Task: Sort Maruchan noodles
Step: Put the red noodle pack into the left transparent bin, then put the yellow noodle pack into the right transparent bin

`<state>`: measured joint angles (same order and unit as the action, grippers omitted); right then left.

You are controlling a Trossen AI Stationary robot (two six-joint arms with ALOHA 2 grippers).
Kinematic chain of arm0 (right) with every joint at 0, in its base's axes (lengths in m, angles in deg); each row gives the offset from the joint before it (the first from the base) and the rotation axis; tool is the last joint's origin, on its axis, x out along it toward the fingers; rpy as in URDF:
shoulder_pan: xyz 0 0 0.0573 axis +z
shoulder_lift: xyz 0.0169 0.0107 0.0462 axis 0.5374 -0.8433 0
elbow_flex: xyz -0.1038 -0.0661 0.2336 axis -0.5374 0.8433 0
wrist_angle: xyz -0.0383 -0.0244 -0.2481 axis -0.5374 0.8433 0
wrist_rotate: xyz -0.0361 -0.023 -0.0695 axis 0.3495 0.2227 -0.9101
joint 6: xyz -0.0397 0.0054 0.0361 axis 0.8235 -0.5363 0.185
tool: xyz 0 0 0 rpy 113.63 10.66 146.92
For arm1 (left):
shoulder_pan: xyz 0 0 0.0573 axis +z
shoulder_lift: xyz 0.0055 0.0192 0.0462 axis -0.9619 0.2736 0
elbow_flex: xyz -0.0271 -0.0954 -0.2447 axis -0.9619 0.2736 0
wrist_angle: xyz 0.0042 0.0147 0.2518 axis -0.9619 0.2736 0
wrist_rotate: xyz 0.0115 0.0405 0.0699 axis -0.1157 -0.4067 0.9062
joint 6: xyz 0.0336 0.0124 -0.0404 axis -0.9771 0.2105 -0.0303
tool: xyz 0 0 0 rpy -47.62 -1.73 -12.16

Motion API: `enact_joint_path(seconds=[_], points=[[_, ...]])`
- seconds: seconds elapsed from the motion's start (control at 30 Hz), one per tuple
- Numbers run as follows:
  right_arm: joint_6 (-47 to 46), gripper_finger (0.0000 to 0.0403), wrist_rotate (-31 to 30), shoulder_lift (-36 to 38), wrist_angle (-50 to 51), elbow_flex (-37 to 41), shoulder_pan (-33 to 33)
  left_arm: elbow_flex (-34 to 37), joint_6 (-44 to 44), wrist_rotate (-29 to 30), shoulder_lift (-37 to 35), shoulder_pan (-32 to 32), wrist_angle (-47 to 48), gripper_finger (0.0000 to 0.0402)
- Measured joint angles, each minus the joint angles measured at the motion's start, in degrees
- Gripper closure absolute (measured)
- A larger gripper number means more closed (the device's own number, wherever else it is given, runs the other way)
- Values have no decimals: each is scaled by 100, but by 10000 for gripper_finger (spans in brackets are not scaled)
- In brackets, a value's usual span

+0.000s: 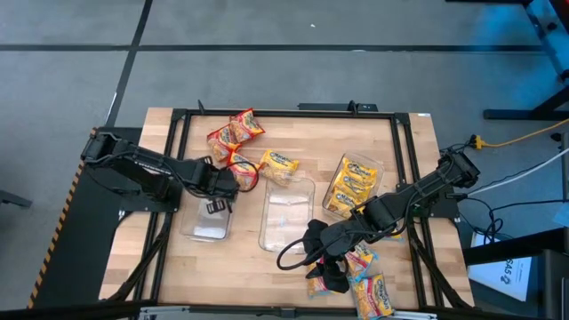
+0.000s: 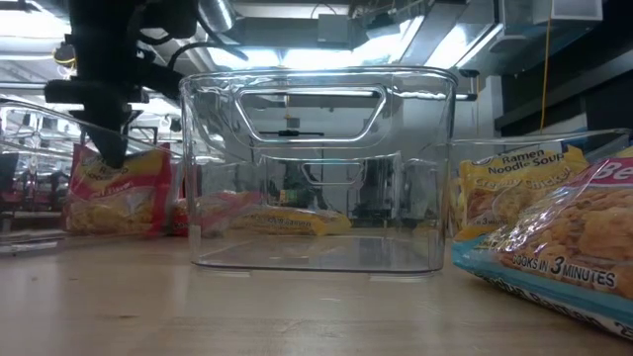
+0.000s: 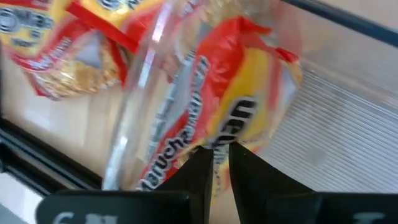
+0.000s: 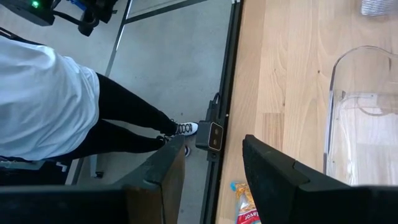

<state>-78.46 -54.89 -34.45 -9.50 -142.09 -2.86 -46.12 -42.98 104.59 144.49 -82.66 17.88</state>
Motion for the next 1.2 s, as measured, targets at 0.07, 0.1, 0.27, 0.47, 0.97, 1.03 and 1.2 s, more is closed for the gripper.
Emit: enact_joint_path(seconds=[0.07, 0.1, 0.27, 0.47, 0.97, 1.03, 1.2], points=[[2, 244, 0, 0, 0, 1, 0, 0, 0, -47, 0, -4, 133, 357], [0, 244, 0, 0, 0, 2, 0, 0, 6, -39, -1, -4, 214, 357], [1, 244, 0, 0, 0, 2, 0, -9, 133, -34, 0, 0, 373, 357], [2, 244, 1, 0, 2, 1, 0, -412, 136, -286, -2, -57, 903, 357], [653, 244, -2076, 0, 131, 0, -132, -2845, -319, 51, -164, -116, 2379, 357], [751, 244, -3498, 0, 161, 2, -292, -3019, -463, 567, -231, -66, 2383, 357], [778, 244, -6533, 14, -42, 2, -1023, -3081, -524, 1810, -580, 242, 2371, 357]])
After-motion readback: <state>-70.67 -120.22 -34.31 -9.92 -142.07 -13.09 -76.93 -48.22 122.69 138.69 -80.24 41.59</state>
